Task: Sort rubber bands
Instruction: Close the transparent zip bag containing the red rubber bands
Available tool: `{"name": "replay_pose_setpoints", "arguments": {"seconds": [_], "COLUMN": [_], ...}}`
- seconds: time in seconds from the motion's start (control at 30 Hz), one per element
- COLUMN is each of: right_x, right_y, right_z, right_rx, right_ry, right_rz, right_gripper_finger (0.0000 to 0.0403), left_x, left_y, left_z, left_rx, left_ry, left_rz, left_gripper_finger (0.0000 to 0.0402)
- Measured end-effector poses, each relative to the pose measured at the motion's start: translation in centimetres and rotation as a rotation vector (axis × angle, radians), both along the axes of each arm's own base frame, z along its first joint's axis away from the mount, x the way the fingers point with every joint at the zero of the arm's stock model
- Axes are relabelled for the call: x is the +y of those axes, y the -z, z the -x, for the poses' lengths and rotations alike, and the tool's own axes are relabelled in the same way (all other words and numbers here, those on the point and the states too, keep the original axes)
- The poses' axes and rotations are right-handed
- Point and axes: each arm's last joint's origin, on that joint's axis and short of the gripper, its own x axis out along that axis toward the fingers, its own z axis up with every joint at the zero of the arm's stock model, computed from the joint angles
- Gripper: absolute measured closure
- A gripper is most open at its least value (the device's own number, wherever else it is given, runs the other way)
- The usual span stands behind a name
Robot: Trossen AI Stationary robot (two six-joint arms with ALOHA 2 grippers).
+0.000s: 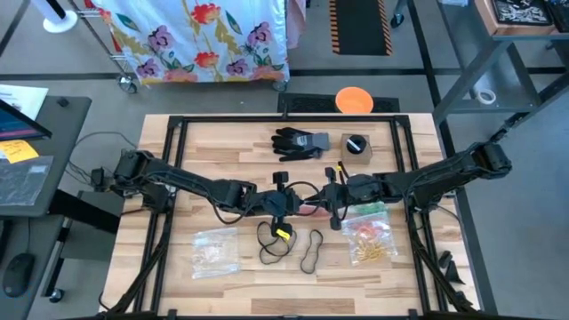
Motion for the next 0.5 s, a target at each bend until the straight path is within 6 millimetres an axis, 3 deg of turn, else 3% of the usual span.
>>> {"name": "replay_pose_setpoints", "arguments": {"seconds": [0.5], "right_x": [0.0], "right_y": [-0.1], "right_z": [0.6], "right_rx": [0.034], "right_ry": [0.027], "right_rz": [0.018], "right_gripper_finger": [0.0388], "left_x": [-1.2], "left_y": [-1.5], "left_z": [1.4], "left_rx": [-0.022], "left_ry": [-0.023], "left_rz": [-0.005], "left_gripper_finger": [0.0401]}}
